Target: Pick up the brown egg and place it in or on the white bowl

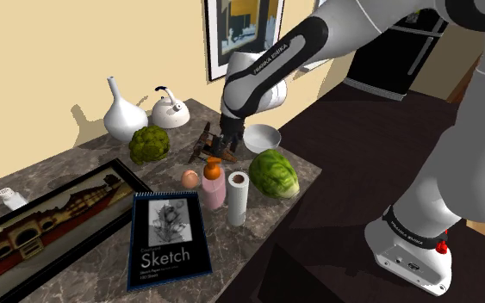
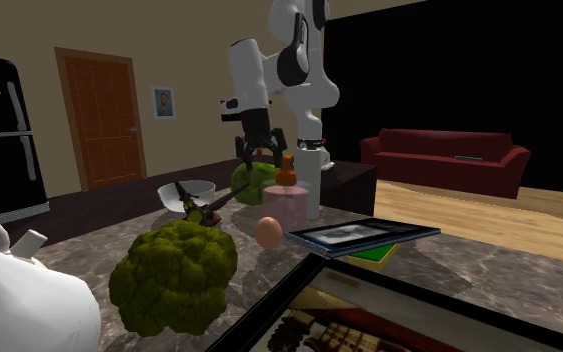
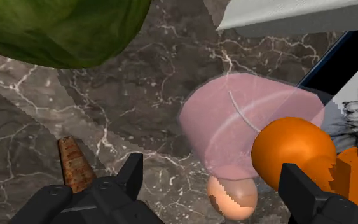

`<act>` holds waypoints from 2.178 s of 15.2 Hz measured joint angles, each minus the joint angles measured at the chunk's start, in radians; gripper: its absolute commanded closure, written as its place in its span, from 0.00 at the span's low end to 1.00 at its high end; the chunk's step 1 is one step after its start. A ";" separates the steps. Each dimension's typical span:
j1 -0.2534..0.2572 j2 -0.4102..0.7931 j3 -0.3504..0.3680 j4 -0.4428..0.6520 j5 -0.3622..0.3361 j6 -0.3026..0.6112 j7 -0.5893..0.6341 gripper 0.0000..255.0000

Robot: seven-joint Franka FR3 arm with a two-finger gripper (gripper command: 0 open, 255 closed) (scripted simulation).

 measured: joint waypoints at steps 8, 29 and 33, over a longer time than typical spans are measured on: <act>0.011 0.276 0.047 0.257 0.049 0.143 -0.021 0.00; 0.015 0.479 0.087 0.420 -0.007 0.152 0.037 1.00; 0.018 0.483 0.085 0.430 -0.010 0.112 0.040 1.00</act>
